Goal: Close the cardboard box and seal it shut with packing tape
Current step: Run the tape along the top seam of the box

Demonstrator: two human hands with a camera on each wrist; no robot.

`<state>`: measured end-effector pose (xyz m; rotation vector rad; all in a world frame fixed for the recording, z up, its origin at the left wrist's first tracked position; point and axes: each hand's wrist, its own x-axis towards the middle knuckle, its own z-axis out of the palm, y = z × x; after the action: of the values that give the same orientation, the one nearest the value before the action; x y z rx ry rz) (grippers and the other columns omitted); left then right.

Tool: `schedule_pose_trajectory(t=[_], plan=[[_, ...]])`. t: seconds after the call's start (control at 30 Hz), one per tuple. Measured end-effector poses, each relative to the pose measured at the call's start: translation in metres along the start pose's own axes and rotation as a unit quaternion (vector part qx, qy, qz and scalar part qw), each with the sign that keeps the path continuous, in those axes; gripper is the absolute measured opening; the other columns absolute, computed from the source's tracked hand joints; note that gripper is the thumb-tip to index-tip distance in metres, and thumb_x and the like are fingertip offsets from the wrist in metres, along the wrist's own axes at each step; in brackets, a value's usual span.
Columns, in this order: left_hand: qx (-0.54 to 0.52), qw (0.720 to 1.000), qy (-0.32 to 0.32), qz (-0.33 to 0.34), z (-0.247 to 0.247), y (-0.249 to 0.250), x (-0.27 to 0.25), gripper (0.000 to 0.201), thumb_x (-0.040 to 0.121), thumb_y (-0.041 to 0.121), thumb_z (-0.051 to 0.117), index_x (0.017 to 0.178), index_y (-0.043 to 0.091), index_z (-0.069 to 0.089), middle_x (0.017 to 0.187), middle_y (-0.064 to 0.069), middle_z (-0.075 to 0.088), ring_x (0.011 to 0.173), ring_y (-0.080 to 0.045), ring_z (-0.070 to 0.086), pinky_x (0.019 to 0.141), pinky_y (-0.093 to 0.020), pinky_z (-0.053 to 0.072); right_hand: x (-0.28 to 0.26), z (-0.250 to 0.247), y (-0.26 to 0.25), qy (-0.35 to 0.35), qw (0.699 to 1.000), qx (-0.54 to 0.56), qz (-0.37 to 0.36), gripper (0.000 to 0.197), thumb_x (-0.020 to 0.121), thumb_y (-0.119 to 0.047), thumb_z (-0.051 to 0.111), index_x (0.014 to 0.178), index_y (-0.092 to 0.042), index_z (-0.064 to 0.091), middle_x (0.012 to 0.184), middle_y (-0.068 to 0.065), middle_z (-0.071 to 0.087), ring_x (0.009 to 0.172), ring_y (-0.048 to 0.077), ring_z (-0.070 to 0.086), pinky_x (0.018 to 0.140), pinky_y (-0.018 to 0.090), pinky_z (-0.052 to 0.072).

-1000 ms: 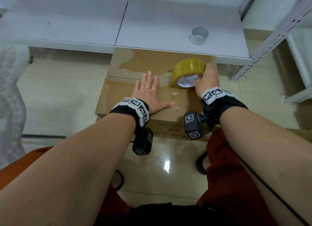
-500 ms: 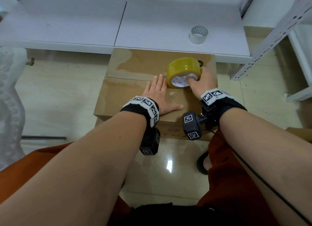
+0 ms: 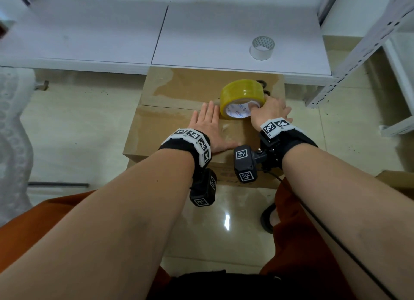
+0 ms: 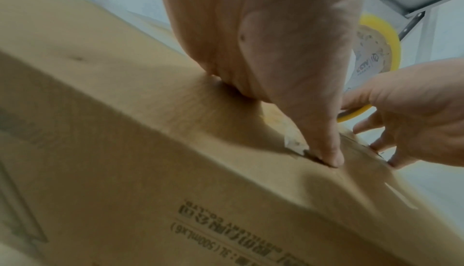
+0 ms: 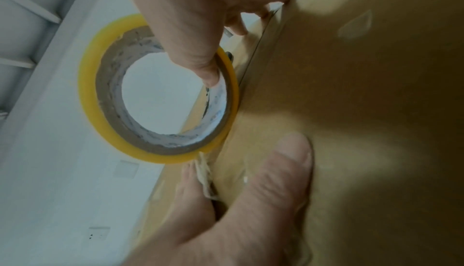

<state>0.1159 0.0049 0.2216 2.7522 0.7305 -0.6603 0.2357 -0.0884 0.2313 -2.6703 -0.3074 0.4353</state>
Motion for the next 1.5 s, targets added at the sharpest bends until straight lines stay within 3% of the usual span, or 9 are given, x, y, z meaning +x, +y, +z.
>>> schedule_pose_trajectory(t=[0.13,0.47,0.67,0.77,1.0,1.23,1.5], plan=[[0.004,1.000,-0.001,-0.001,-0.001,0.001,-0.001,0.121,0.074,0.085,0.038,0.151,0.008,-0.015,0.159,-0.006,-0.022,0.147,-0.021,-0.018,0.121,-0.042,-0.004,0.003,-0.003,-0.001,-0.004,1.000,0.022,0.000,0.028,0.093,-0.036,0.049,0.113,-0.019,0.060,0.128,0.013,0.051,0.126,0.039,0.034,0.103,0.053,0.034],[0.001,1.000,-0.005,-0.010,-0.003,0.002,0.000,0.123,0.073,0.086,0.040,0.151,0.008,-0.014,0.159,-0.006,-0.022,0.147,-0.021,-0.018,0.121,-0.043,-0.004,0.002,-0.009,0.004,0.013,0.998,0.054,-0.004,0.027,0.095,-0.029,0.052,0.114,-0.011,0.060,0.123,0.015,0.056,0.121,0.038,0.043,0.099,0.046,0.040],[-0.001,1.000,-0.006,-0.011,-0.002,0.003,0.000,0.125,0.071,0.086,0.041,0.151,0.008,-0.015,0.159,-0.006,-0.022,0.147,-0.020,-0.019,0.121,-0.043,-0.004,0.004,-0.016,0.010,0.032,0.996,0.081,-0.014,0.022,0.093,-0.018,0.053,0.107,-0.004,0.061,0.114,0.018,0.061,0.111,0.038,0.054,0.084,0.040,0.046],[-0.006,1.000,-0.001,-0.012,-0.001,0.003,0.000,0.126,0.070,0.087,0.041,0.151,0.009,-0.014,0.159,-0.005,-0.022,0.147,-0.020,-0.018,0.121,-0.043,-0.005,0.004,-0.020,0.014,0.042,0.995,0.086,-0.025,0.019,0.092,-0.013,0.052,0.106,-0.002,0.060,0.113,0.018,0.062,0.105,0.037,0.057,0.072,0.035,0.042],[0.000,1.000,-0.005,-0.016,-0.001,0.003,-0.002,0.126,0.071,0.087,0.041,0.151,0.009,-0.016,0.159,-0.005,-0.023,0.147,-0.020,-0.019,0.121,-0.042,-0.006,0.000,-0.025,0.017,0.043,0.996,0.074,-0.037,0.023,0.095,-0.011,0.051,0.113,0.001,0.057,0.118,0.018,0.061,0.108,0.034,0.057,0.073,0.029,0.036],[-0.004,1.000,-0.002,-0.018,0.000,0.003,-0.002,0.126,0.071,0.087,0.041,0.150,0.010,-0.018,0.158,-0.005,-0.024,0.146,-0.019,-0.021,0.121,-0.042,-0.006,0.002,-0.033,0.026,0.074,0.993,0.090,-0.032,0.023,0.093,-0.003,0.047,0.115,0.002,0.048,0.116,0.021,0.057,0.105,0.034,0.056,0.072,0.031,0.035],[-0.048,0.998,0.039,-0.013,0.003,0.011,-0.005,0.125,0.071,0.088,0.038,0.151,0.007,-0.014,0.159,-0.010,-0.021,0.147,-0.024,-0.018,0.121,-0.042,-0.006,-0.002,-0.035,0.028,0.077,0.992,0.093,-0.034,0.024,0.094,-0.003,0.047,0.117,0.002,0.045,0.118,0.020,0.057,0.106,0.032,0.056,0.071,0.028,0.033]])
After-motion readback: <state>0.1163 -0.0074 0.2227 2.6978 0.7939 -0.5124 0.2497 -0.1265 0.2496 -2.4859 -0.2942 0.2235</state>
